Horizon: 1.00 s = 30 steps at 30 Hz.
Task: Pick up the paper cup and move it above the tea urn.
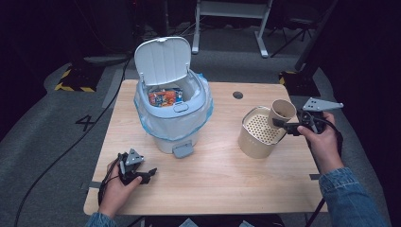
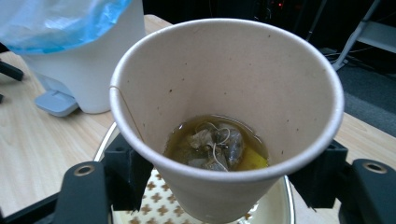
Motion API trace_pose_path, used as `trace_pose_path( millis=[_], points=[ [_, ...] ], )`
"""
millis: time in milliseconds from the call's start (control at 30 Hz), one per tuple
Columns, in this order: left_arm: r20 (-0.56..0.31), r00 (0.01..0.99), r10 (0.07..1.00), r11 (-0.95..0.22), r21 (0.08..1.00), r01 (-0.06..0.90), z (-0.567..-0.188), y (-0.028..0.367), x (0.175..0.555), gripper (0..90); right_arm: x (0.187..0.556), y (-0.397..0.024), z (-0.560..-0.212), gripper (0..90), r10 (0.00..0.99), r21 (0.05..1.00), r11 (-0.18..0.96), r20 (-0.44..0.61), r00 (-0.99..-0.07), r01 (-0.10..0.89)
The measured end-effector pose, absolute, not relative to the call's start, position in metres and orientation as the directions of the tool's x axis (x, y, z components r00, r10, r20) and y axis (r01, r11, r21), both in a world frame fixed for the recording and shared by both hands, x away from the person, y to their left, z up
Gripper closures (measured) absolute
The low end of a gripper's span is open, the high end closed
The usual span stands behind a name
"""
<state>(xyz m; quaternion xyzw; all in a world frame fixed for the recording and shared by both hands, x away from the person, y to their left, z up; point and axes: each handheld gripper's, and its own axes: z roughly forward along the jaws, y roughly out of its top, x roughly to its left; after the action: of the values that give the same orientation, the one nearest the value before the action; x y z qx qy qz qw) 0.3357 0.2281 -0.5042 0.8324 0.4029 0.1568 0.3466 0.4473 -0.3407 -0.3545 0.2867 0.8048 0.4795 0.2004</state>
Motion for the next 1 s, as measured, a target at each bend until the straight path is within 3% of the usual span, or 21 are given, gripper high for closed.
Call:
trace_pose_path(
  millis=[467, 800, 1000],
  points=[
    [-0.017, 0.626, 0.779, -0.436, 0.703, 0.562, -0.504, 0.228, 0.336, 25.2, 0.465, -0.341, -0.364, 31.4, 0.659, 0.879, 0.403, -0.084, -0.748, 0.256],
    [-0.014, 0.625, 0.781, -0.436, 0.704, 0.560, -0.504, 0.228, 0.335, 25.3, 0.466, -0.340, -0.353, 31.7, 0.628, 0.829, 0.533, -0.256, -0.735, 0.167],
    [-0.014, 0.624, 0.781, -0.435, 0.704, 0.561, -0.504, 0.228, 0.335, 25.2, 0.463, -0.339, -0.346, 32.1, 0.561, 0.752, 0.655, -0.423, -0.712, 0.070]
  ],
)
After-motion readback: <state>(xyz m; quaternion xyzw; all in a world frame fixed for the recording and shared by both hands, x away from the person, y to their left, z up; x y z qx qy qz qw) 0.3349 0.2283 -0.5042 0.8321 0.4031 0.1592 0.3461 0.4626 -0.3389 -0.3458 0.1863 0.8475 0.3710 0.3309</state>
